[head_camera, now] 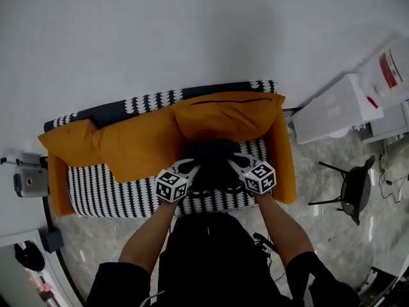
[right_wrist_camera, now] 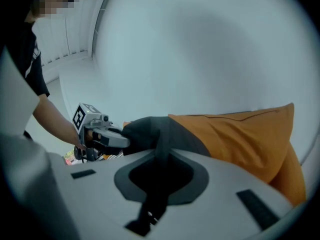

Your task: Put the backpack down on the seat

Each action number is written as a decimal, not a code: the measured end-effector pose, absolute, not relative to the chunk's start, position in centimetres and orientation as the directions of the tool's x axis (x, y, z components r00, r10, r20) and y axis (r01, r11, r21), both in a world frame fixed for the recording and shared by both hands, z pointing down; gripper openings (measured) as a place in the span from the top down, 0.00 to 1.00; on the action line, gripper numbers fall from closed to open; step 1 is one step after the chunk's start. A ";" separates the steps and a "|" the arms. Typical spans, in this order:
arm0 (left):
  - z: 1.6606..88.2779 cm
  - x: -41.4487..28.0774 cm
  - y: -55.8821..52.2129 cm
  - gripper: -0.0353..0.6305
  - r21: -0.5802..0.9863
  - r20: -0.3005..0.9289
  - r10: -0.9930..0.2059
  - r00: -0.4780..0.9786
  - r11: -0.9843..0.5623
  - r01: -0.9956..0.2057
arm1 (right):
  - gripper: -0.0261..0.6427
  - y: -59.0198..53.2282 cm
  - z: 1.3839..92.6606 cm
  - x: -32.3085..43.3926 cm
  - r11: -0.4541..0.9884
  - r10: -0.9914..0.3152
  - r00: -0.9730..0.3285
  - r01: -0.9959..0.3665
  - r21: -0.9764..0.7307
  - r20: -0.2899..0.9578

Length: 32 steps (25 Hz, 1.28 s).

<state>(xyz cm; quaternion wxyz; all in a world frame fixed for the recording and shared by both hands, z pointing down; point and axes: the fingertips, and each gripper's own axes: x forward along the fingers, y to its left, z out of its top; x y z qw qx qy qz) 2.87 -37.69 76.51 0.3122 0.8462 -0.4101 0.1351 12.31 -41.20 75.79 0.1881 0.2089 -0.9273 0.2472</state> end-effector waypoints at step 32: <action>79.8 1.9 -41.7 0.69 0.420 0.551 -0.617 0.562 -0.377 -0.826 | 0.70 -46.1 78.9 11.9 0.734 -0.367 -0.735 -0.605 -0.309 0.570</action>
